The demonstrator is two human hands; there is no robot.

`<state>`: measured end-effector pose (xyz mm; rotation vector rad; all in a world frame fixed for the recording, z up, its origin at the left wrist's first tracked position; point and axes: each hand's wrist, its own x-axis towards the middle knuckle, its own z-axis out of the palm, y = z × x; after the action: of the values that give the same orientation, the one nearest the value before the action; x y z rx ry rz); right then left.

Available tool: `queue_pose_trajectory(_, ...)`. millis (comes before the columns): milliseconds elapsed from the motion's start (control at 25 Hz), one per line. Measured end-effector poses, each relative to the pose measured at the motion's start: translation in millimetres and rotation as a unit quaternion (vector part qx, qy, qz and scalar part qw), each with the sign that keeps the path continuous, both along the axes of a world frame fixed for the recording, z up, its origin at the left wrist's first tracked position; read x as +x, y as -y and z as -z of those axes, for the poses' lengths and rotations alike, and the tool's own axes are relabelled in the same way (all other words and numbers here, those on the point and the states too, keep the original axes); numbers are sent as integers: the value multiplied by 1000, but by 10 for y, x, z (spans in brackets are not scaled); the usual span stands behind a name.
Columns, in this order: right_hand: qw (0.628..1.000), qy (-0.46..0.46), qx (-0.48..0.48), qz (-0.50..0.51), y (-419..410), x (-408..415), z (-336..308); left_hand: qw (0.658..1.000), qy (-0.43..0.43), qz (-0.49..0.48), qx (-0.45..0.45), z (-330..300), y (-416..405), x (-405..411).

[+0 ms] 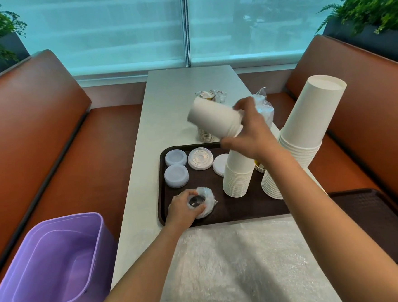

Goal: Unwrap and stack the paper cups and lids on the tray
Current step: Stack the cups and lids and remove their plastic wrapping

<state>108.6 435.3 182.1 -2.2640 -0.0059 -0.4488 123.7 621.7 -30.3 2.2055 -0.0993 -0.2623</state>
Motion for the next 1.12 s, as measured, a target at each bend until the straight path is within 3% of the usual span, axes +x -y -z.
queue_pose_trajectory(200, 966, 113, 231, 24, 229, 33, 410, 1000, 5, 6, -4, -11, 3, -25)
queue_pose_trajectory(400, 948, 102, 298, 40, 270, 49, 782, 1000, 5, 4, -3, 20, -5, -3)
queue_pose_trajectory(800, 968, -77, 233, 48, 325, 13, 1374, 999, 29, 12, -21, 3, 14, 2)
queue_pose_trajectory(920, 975, -34, 211, 59, 243, -52, 1318, 989, 44, -41, -132, -178, 57, 2)
queue_pose_trajectory(1040, 978, 137, 116, 107, 59, -340, 1362, 960, 66, -129, -238, -427, 115, -71)
queue_pose_trajectory(1120, 987, 98, 127, 8, -79, -551, 1350, 948, 75, -123, -285, -634, 187, -216)
